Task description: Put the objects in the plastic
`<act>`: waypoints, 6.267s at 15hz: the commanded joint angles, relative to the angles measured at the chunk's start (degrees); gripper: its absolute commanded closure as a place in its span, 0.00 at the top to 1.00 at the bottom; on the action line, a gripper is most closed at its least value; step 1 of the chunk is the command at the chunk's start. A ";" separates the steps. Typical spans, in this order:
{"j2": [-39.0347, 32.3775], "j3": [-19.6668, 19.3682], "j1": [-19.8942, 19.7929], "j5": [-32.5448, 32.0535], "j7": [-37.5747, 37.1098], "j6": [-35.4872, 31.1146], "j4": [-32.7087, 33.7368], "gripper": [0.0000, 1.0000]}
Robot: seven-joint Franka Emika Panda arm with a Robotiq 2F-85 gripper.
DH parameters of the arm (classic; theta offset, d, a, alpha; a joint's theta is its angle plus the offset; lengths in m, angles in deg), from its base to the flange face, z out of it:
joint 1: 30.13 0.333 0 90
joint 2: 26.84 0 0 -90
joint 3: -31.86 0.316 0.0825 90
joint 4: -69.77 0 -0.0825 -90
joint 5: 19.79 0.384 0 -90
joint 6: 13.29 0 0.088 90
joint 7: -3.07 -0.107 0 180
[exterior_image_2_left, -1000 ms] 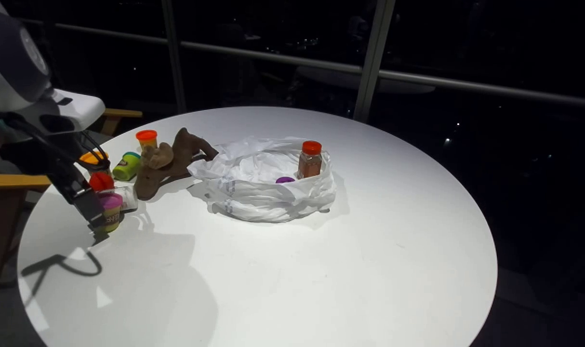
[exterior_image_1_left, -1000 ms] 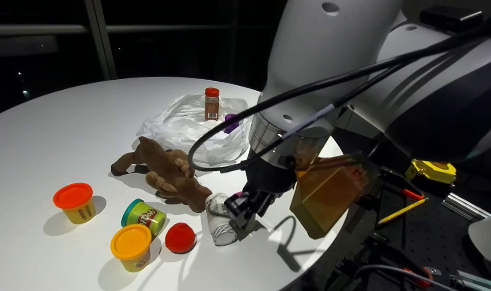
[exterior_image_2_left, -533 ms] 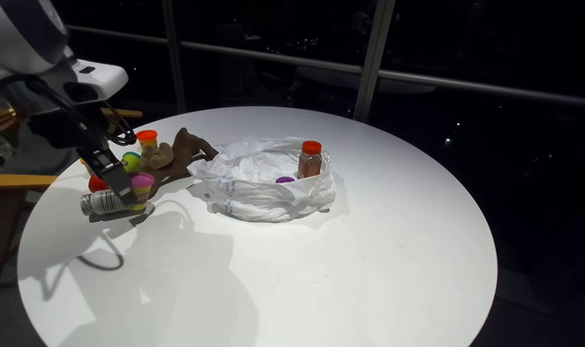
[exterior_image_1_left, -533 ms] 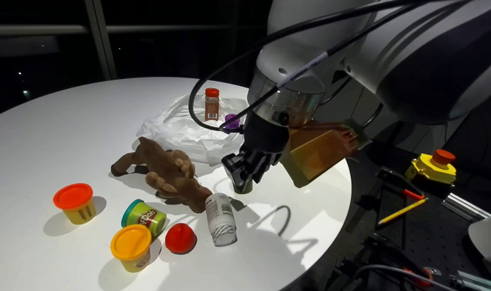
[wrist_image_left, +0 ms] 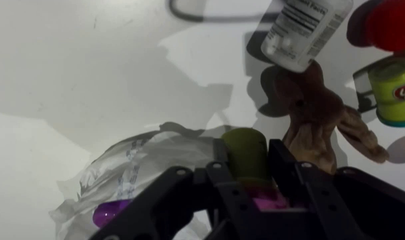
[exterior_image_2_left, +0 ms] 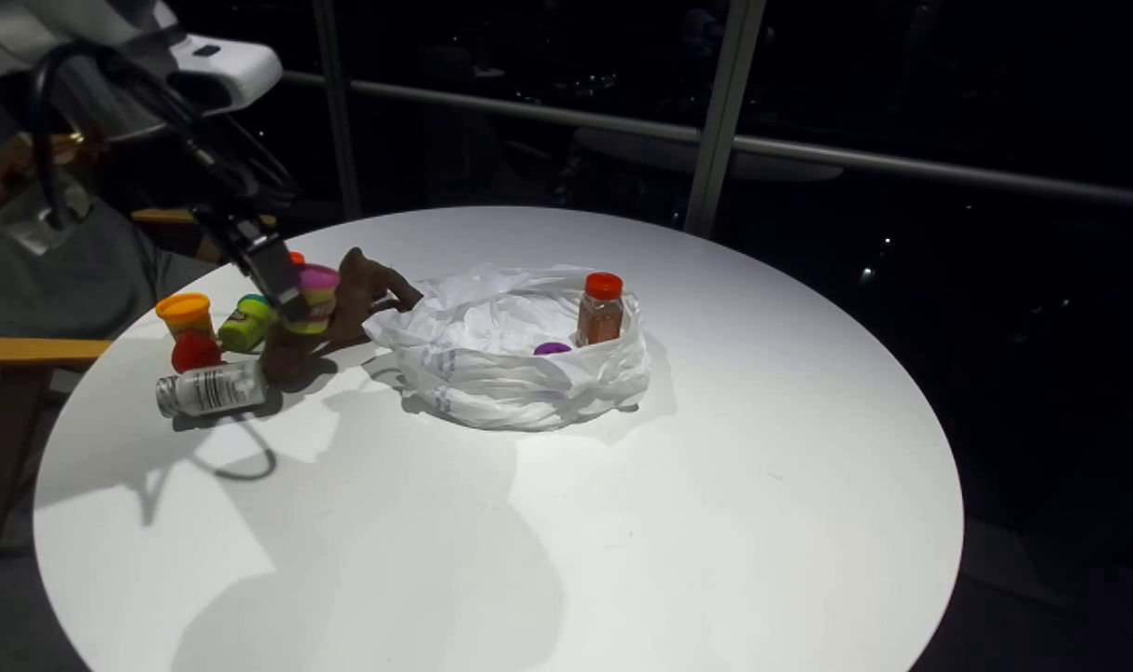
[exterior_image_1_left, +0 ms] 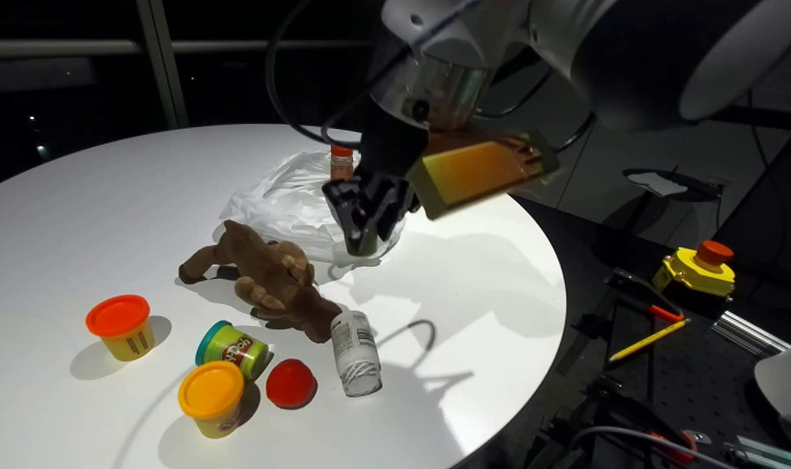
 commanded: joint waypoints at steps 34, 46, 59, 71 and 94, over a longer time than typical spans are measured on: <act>2.54 4.81 -7.44 35.34 32.70 26.06 11.94 1.00; 3.53 11.32 -3.72 43.21 18.66 5.86 -5.15 1.00; -8.02 5.68 4.43 37.55 3.55 -4.13 -0.20 1.00; -13.71 -0.02 8.70 35.94 1.81 -3.14 4.59 0.29; -17.44 -11.37 -0.49 9.56 2.03 2.82 23.96 0.25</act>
